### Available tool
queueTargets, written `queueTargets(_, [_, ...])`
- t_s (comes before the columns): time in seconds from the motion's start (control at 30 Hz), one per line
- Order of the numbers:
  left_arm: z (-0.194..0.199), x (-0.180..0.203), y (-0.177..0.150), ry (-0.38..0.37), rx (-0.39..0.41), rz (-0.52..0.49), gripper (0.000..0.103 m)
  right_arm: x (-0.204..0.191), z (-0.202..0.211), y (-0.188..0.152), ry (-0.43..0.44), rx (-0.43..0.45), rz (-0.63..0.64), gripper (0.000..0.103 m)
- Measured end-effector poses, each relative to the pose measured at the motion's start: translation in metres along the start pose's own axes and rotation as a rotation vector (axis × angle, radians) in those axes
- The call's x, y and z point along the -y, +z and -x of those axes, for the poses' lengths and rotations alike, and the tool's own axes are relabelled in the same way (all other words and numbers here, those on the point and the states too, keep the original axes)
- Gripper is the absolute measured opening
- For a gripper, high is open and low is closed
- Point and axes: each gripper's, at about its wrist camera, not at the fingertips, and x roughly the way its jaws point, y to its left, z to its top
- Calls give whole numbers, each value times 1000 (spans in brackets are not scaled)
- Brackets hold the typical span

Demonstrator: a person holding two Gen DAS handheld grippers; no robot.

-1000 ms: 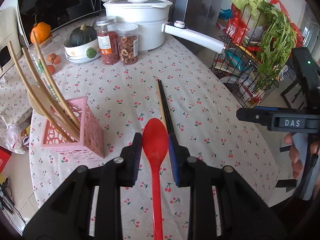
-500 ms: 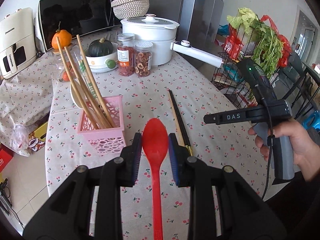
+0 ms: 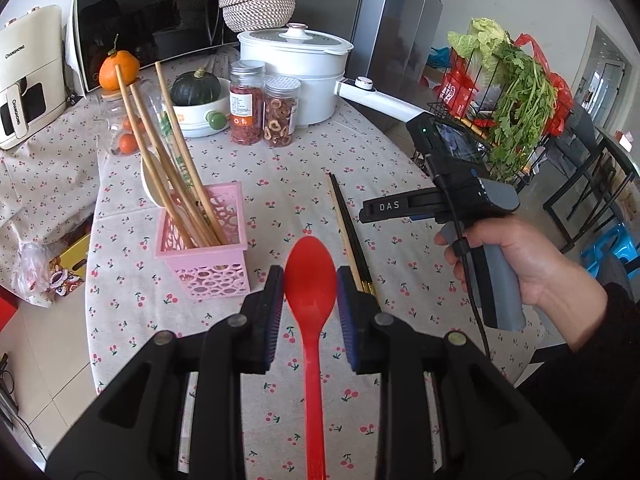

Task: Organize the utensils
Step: 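Grasp the black chopstick pair with the right tool while the left tool holds the red spoon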

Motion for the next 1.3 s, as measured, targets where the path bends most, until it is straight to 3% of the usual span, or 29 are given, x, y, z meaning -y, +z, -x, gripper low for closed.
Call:
queueTargets(0.37, [-4,14,-5,-83,-65,-15,28,-19,-27,10,-45,-18,40,76])
queueTargets(0.77, [-8,18,-10,-131,-111,-14,28,-45,-30,9,-109,3,111,58])
queueTargets(0.97, [-9,17,-9,-129,-114,-12,28,-35,-29,14,-115,-8,77,40])
queueTargets(1.07, [-11,15,-10,-124,-119,-10,28,-44,-27,8,-94,-21,141,29])
queueTargets(1.1, [-12,15,-10,-121,-120,-9,28,-45,-26,7,-87,-26,154,20])
queueTargets(1.3, [-14,12,-11,-102,-121,-4,28,-33,-25,8,-52,-36,110,12])
